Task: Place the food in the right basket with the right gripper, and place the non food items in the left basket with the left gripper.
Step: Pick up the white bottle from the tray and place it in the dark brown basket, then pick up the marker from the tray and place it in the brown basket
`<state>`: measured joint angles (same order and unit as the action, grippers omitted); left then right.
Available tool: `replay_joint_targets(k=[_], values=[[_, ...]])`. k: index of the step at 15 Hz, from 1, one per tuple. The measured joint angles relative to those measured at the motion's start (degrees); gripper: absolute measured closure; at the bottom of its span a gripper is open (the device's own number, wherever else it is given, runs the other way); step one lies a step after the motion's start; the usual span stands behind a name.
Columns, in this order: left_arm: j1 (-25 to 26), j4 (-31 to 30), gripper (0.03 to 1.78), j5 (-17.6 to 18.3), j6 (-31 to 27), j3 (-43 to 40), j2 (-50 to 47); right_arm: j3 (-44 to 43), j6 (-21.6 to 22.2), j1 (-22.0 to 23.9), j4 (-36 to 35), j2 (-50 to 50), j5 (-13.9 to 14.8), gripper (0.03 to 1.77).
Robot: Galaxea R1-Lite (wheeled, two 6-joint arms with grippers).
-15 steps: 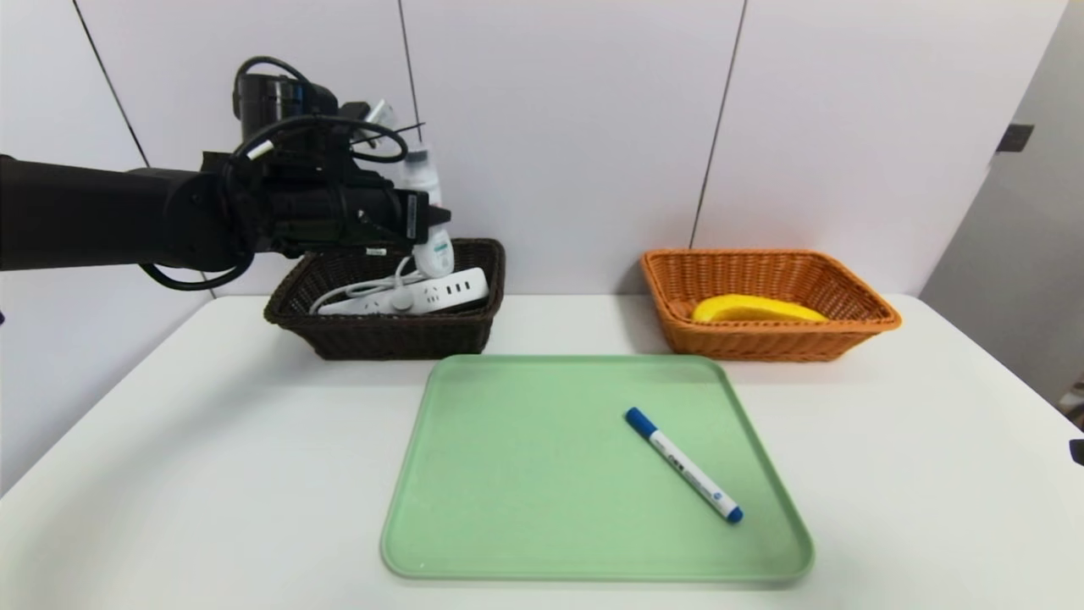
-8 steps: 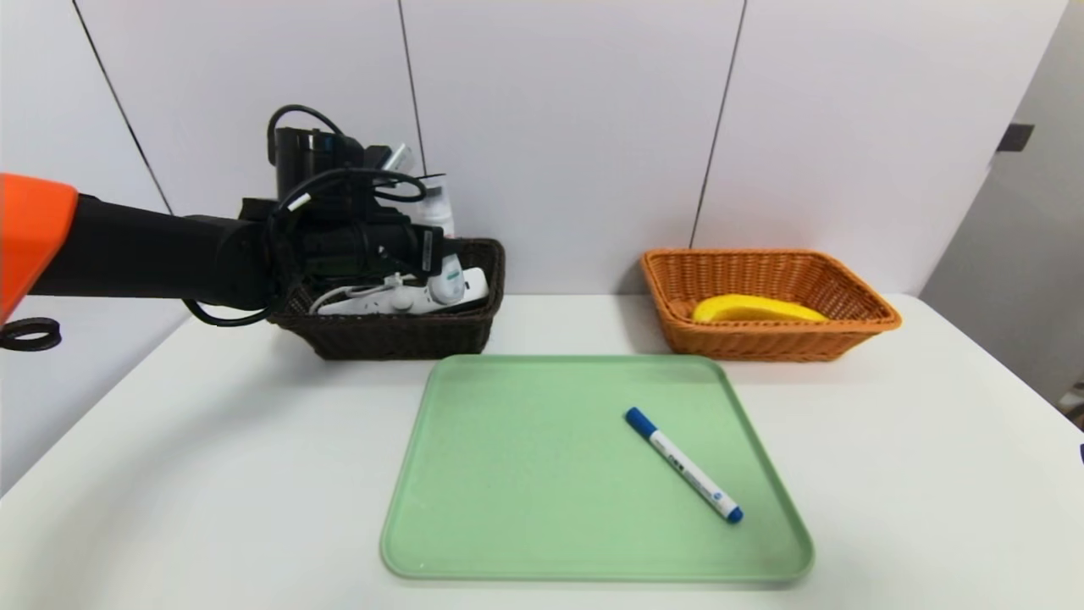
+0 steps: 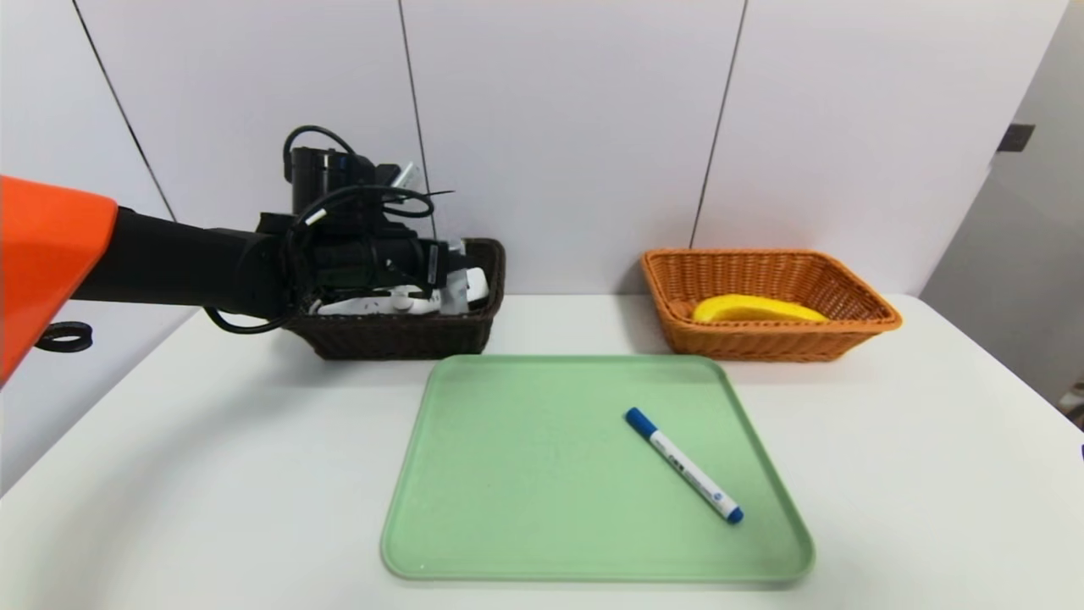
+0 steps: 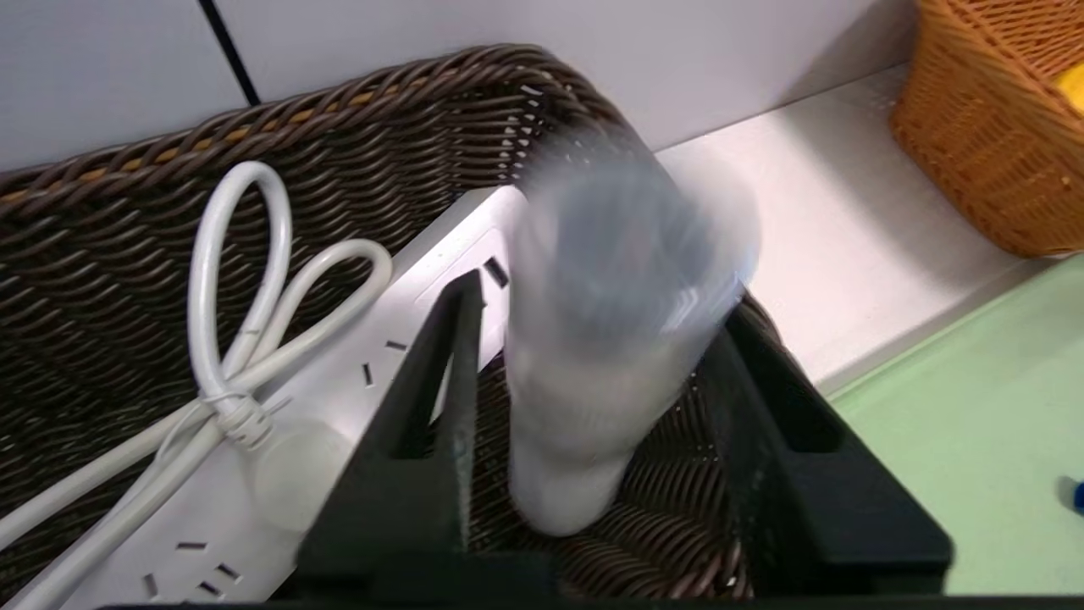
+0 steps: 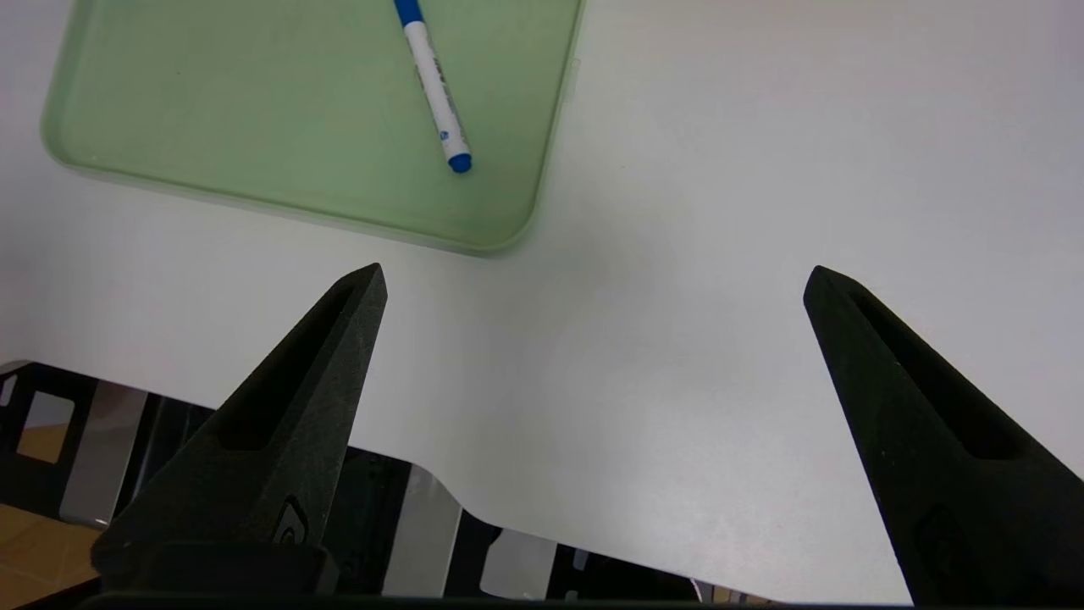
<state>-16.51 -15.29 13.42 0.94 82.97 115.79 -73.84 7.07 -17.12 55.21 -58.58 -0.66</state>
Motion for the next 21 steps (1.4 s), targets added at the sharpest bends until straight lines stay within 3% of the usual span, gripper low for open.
replay_joint_targets(k=[6,14,19,21], values=[[0.1,0.2,0.47,-0.2,0.2,0.7,-2.4,0.0,0.0,0.0,0.0,0.5,0.0,0.10],[0.4,9.2,0.24,-0.3,0.0,7.5,-13.7,0.3,0.1,0.0,-0.1,1.3,-0.3,0.10],[-10.0,10.1,0.18,-0.8,0.9,0.7,-18.4,0.9,0.1,0.0,-0.1,1.7,-0.2,0.10],[-15.4,10.3,0.16,-2.9,1.3,-2.9,-18.6,1.1,0.1,0.0,-0.1,1.7,-0.2,0.10]])
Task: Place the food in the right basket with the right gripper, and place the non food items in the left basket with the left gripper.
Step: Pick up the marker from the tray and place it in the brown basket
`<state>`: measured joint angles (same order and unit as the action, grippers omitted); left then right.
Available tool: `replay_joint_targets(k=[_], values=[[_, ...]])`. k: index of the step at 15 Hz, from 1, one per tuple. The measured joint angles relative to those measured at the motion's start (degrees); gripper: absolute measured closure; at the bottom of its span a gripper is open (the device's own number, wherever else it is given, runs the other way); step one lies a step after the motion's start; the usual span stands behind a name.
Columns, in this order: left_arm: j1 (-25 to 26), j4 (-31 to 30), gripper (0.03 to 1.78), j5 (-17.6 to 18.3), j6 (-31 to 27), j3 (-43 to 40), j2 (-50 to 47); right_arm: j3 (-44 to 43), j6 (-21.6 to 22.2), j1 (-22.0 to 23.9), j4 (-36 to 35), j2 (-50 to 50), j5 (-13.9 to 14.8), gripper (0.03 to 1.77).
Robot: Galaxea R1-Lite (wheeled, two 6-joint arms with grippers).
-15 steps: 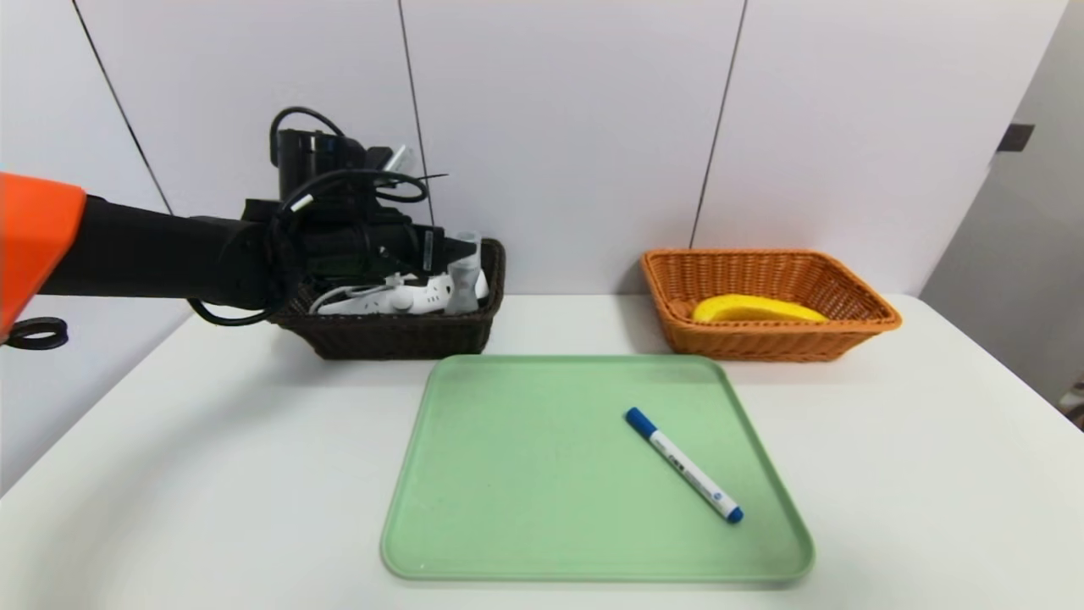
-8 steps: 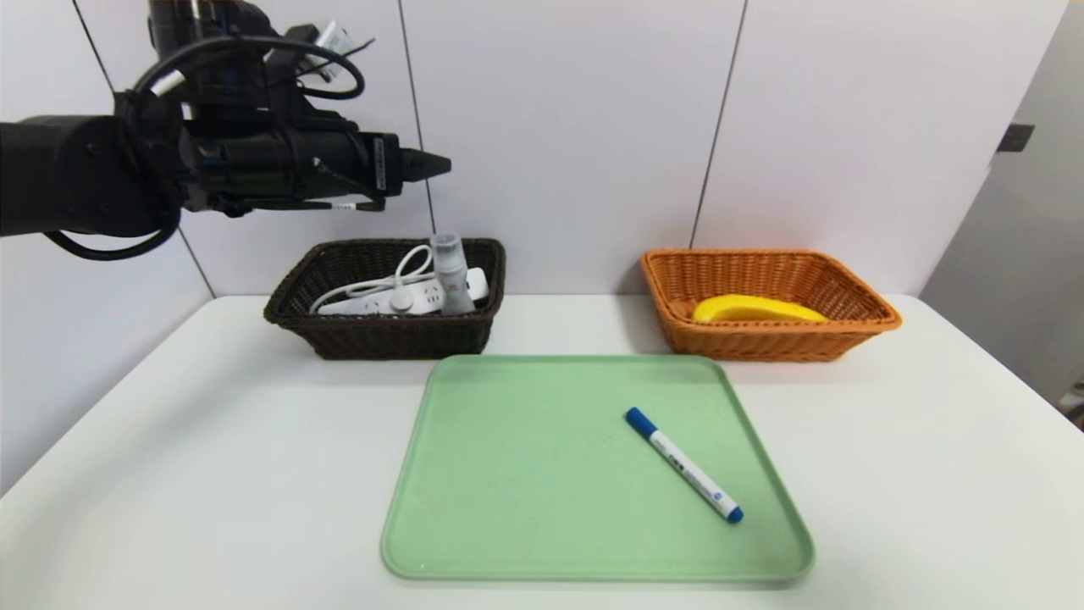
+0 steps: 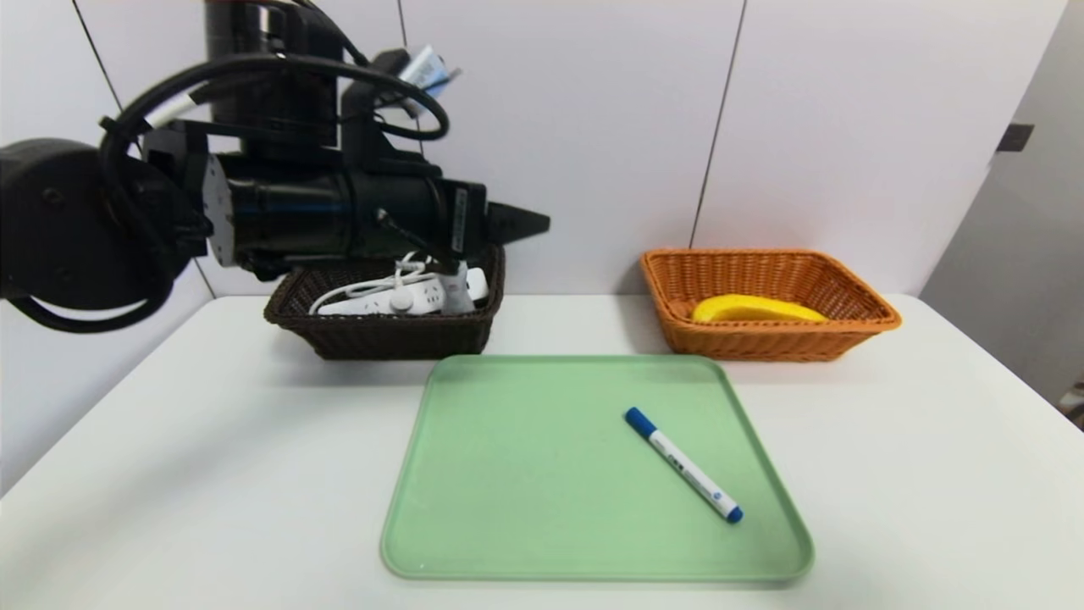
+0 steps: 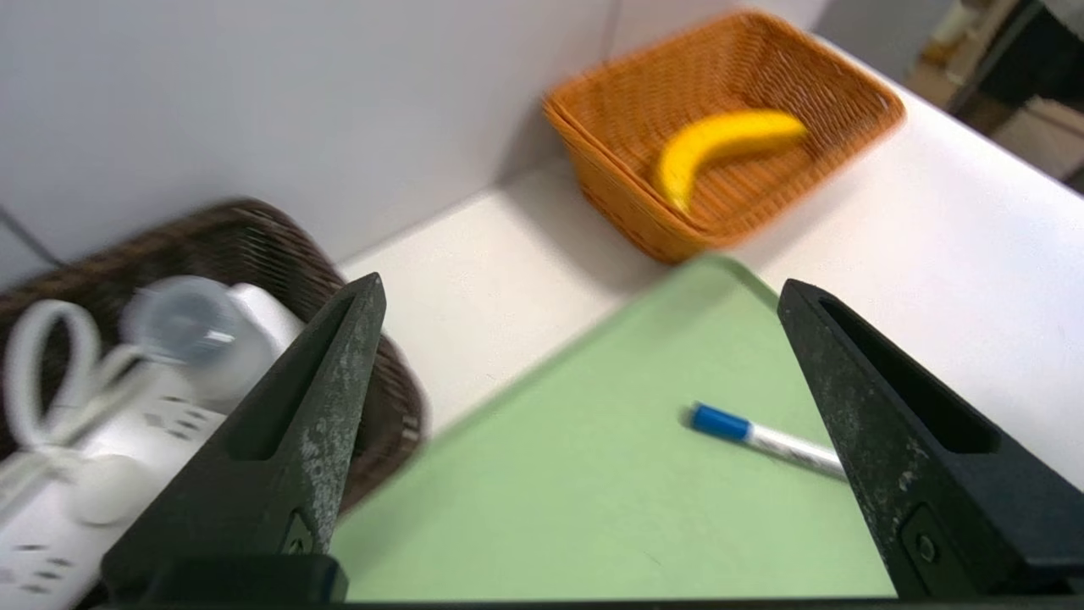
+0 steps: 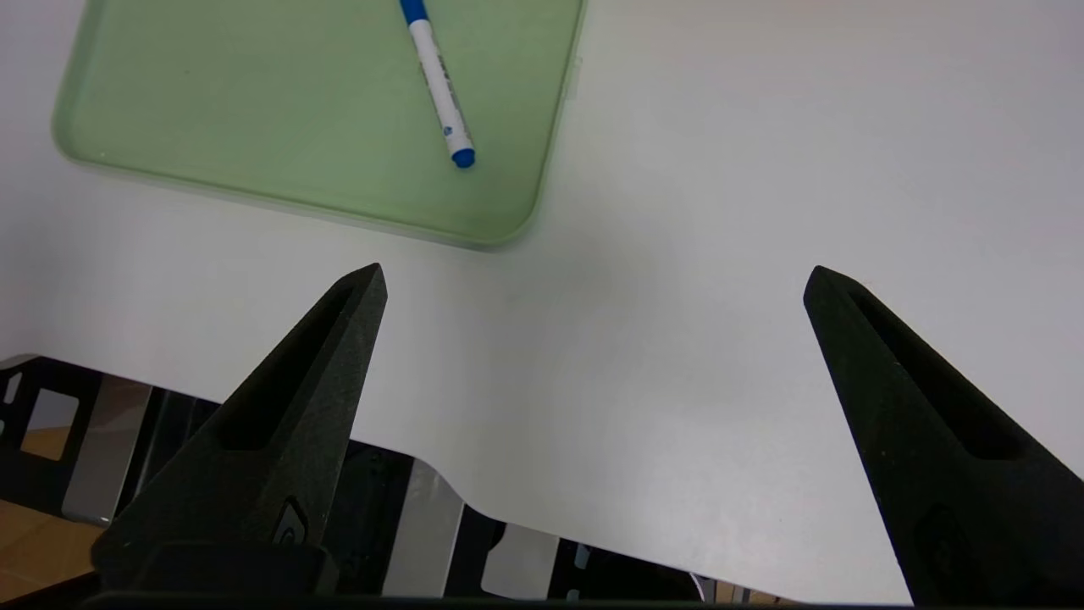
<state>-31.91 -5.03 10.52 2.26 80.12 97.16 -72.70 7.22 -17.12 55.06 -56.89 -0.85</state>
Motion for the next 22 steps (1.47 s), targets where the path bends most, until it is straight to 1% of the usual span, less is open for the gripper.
replay_joint_targets(k=[1,3,4,5,6,8,9,10,11,13,15,18,21,22], values=[[-3.1,0.0,0.15,-2.6,0.2,-1.8,0.4,0.2,0.0,0.0,0.0,0.0,0.0,0.10],[-8.7,0.0,0.14,-9.4,1.9,-4.2,2.2,0.8,0.1,0.0,-0.1,0.0,0.0,0.10],[-11.5,-0.1,0.14,-13.0,3.9,-4.9,3.7,1.1,0.1,-0.1,-0.1,0.0,0.1,0.10],[-13.6,-0.1,0.14,-15.5,6.0,-5.2,5.2,1.4,0.2,-0.1,-0.2,0.0,0.1,0.10],[-15.4,-0.1,0.14,-16.7,7.9,-5.5,6.5,1.6,0.3,-0.1,-0.2,0.0,0.1,0.10],[-17.7,-0.2,0.14,-16.6,8.3,-6.1,8.6,2.0,0.3,-0.1,-0.2,0.0,0.1,0.10],[-18.2,-0.3,0.13,-15.9,7.5,-6.2,9.3,2.1,0.4,-0.1,-0.2,0.0,0.1,0.10],[-18.4,-0.4,0.13,-13.8,5.8,-6.0,9.8,2.1,0.4,0.0,-0.2,0.0,0.1,0.10],[-18.4,-0.5,0.12,-11.1,3.8,-5.8,10.2,2.3,0.3,0.0,-0.2,0.0,0.1,0.10],[-18.4,-0.6,0.12,-3.9,-1.2,-4.6,11.2,2.5,0.3,-0.1,-0.4,-0.2,0.0,0.10],[-18.3,-0.8,0.12,1.3,-7.8,-3.2,12.8,2.7,0.4,-0.1,-0.7,-0.2,0.0,0.10],[-18.1,-2.1,0.12,6.6,-18.8,-0.7,17.0,3.3,0.4,0.1,-0.8,0.0,0.1,0.10],[-17.8,-2.0,0.12,11.5,-27.2,4.3,22.7,3.8,0.5,0.3,-0.8,0.1,0.1,0.10],[-17.4,-1.4,0.12,13.8,-30.3,6.3,24.4,3.9,0.5,0.5,-0.8,0.1,0.1,0.10]])
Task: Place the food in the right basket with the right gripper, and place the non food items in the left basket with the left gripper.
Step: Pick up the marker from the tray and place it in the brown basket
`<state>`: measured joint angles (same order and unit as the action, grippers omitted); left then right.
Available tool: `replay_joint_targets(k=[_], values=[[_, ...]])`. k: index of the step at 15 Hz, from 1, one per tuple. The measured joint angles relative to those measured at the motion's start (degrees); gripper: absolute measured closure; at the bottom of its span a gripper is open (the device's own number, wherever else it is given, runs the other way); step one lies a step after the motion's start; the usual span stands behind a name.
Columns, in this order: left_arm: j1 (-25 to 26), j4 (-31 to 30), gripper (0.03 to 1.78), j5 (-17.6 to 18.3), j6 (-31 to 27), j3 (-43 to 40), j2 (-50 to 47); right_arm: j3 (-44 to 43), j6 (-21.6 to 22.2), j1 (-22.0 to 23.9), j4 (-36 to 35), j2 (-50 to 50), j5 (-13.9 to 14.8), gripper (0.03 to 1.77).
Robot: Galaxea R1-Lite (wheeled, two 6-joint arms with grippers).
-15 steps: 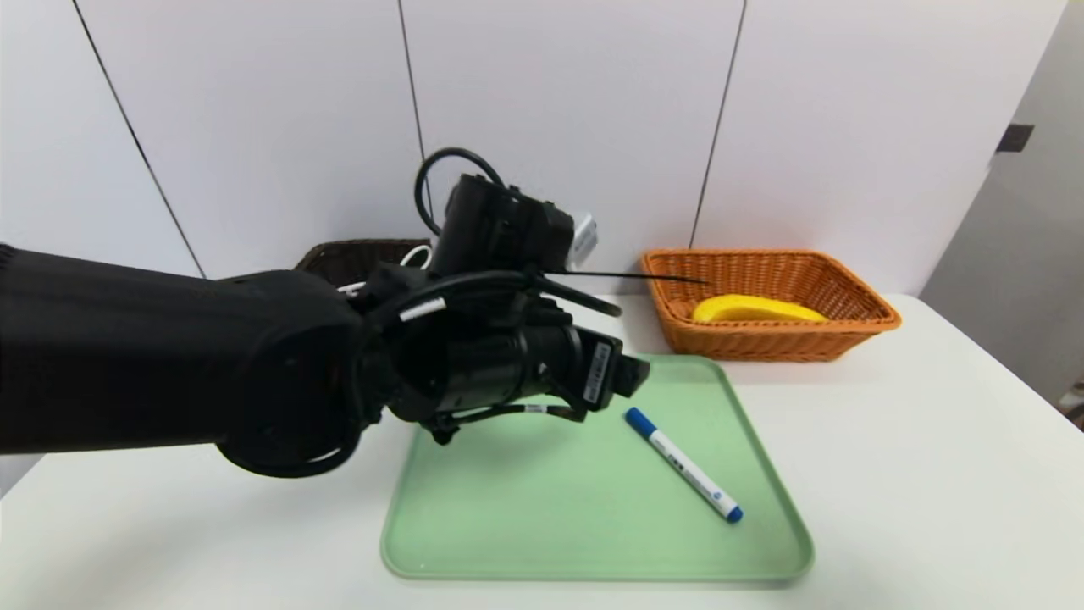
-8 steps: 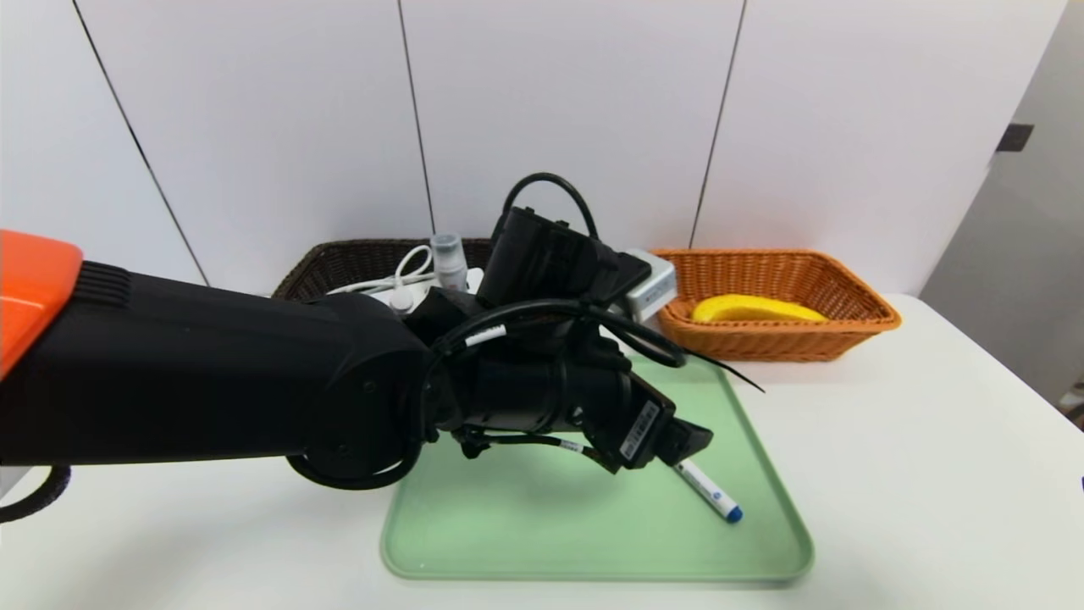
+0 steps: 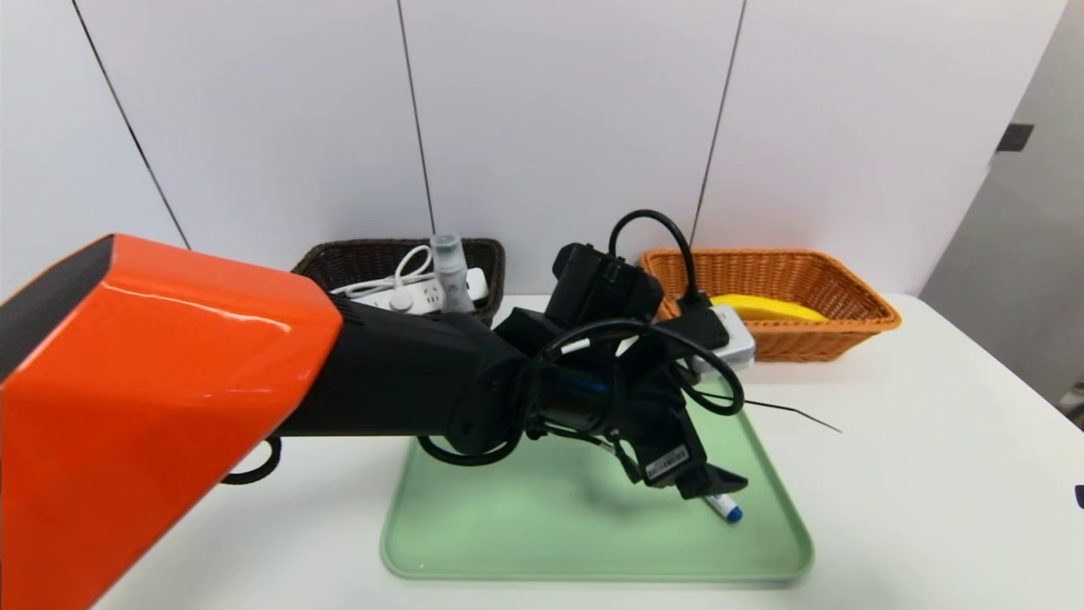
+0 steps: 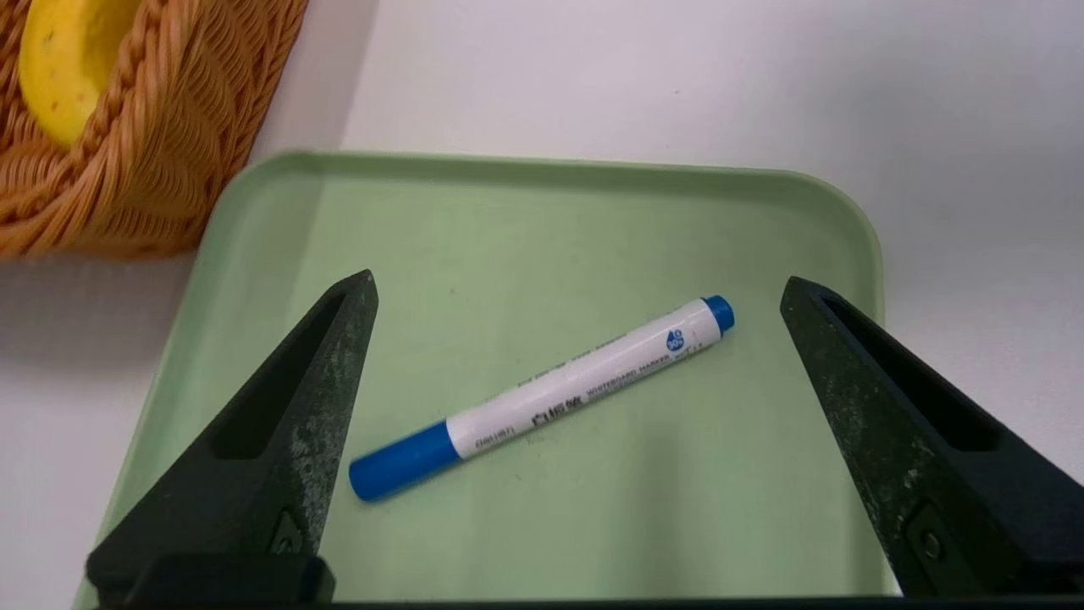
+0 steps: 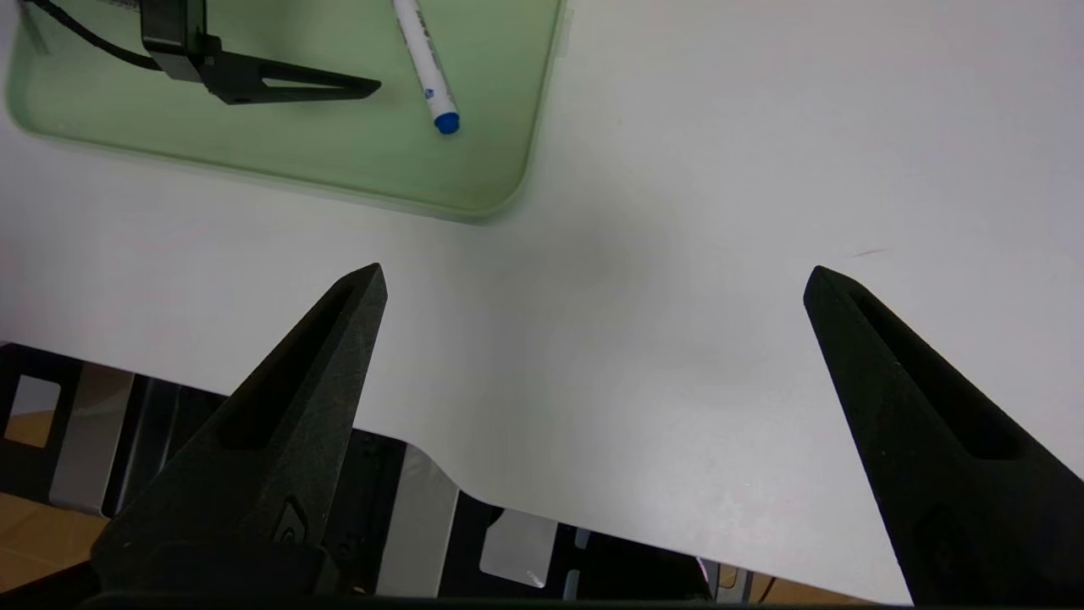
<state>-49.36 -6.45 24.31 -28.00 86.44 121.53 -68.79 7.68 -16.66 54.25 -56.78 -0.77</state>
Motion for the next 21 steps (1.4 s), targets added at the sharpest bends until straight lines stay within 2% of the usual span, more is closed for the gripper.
replay_joint_targets(k=[3,7,10,13,21], values=[[1.5,6.4,0.12,6.3,-6.1,4.5,2.7,0.9,0.2,0.1,0.0,-0.2,0.0,0.10],[4.2,13.4,0.12,14.1,-7.7,8.0,3.8,1.6,0.3,0.2,-0.3,-1.4,-0.1,0.10],[5.8,14.8,0.12,15.5,-11.5,9.7,6.0,3.5,0.3,0.2,-4.6,-1.8,0.0,0.10],[6.6,20.1,0.12,16.7,-17.8,12.0,9.0,4.6,0.3,0.2,-5.2,-1.8,0.0,0.10],[6.6,21.9,0.12,17.4,-18.0,18.1,14.0,5.4,1.2,0.2,-5.3,-1.8,-0.1,0.10]])
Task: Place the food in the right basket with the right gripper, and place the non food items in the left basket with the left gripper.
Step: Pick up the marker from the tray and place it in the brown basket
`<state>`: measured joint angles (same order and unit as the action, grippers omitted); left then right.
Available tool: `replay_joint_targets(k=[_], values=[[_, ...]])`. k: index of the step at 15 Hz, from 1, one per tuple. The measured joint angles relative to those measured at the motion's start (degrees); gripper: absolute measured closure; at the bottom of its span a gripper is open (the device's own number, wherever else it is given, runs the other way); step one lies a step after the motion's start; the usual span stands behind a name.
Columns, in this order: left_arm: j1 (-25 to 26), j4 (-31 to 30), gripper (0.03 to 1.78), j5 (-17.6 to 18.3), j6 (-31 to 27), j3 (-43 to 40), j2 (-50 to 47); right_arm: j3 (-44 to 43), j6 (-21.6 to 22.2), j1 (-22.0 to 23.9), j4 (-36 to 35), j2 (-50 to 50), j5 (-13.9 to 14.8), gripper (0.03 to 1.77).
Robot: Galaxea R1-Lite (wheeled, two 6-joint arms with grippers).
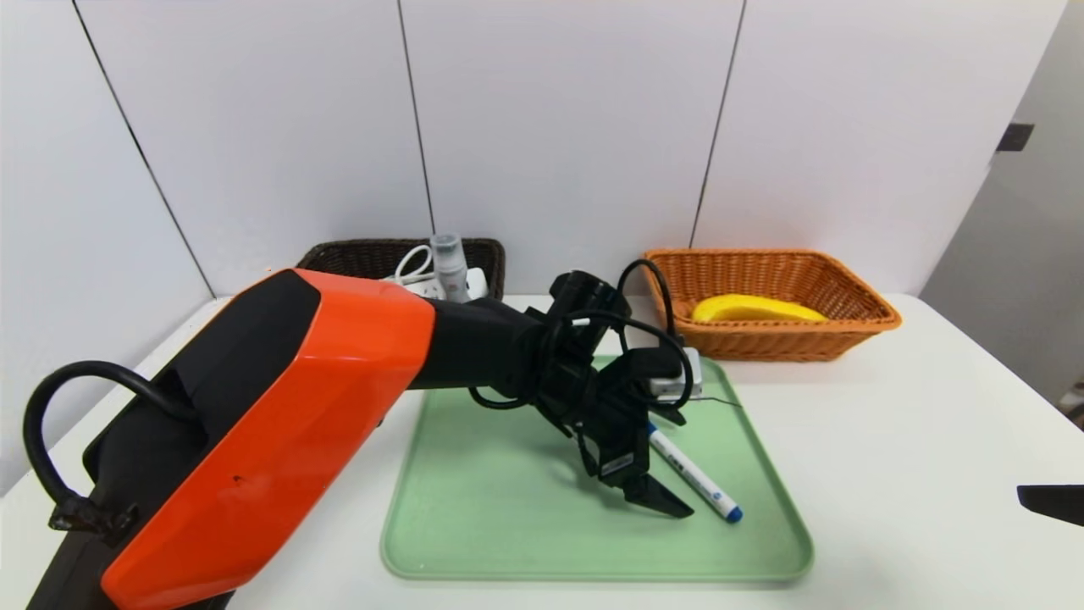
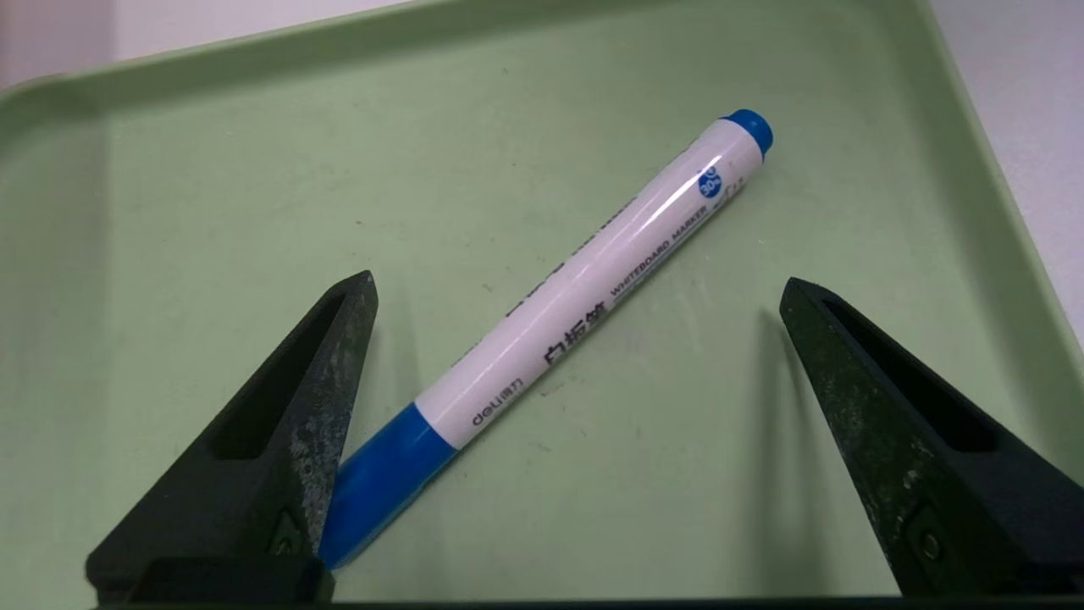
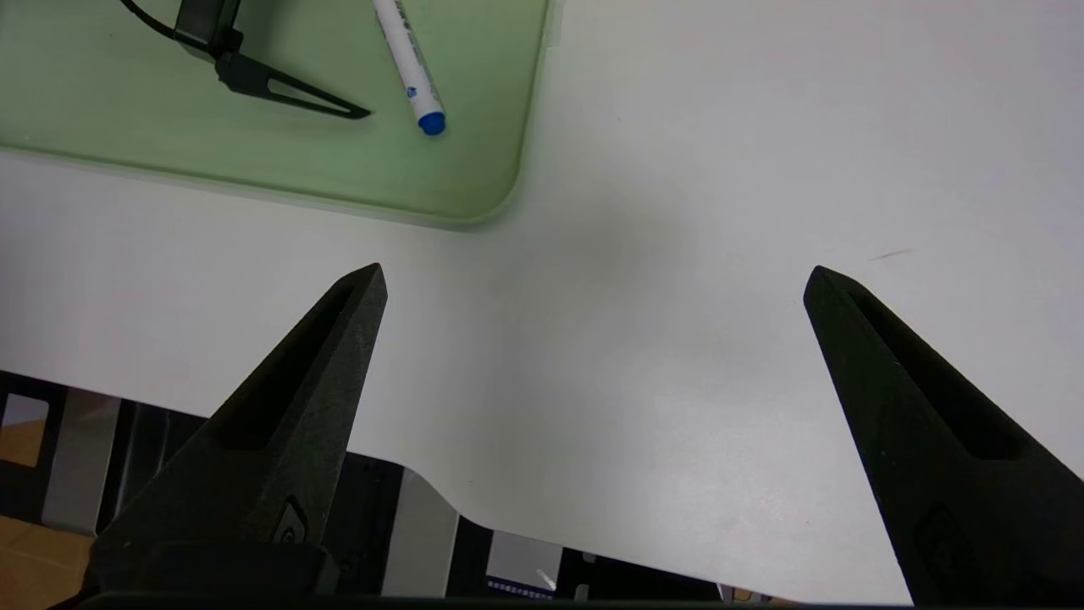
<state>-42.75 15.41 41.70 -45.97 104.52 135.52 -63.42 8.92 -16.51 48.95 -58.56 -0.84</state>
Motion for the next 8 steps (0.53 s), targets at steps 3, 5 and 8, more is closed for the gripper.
replay_joint_targets(k=[3,5,8], values=[[0.0,2.0,0.12,0.0,0.7,3.1,2.2,0.3,0.2,0.0,-0.1,0.0,0.1,0.10],[0.0,3.6,0.12,0.1,0.8,4.6,3.1,0.4,0.2,0.0,-0.1,0.0,0.1,0.10],[0.1,3.7,0.12,0.1,0.9,5.6,3.8,0.4,0.2,0.0,-0.3,0.0,0.1,0.10]])
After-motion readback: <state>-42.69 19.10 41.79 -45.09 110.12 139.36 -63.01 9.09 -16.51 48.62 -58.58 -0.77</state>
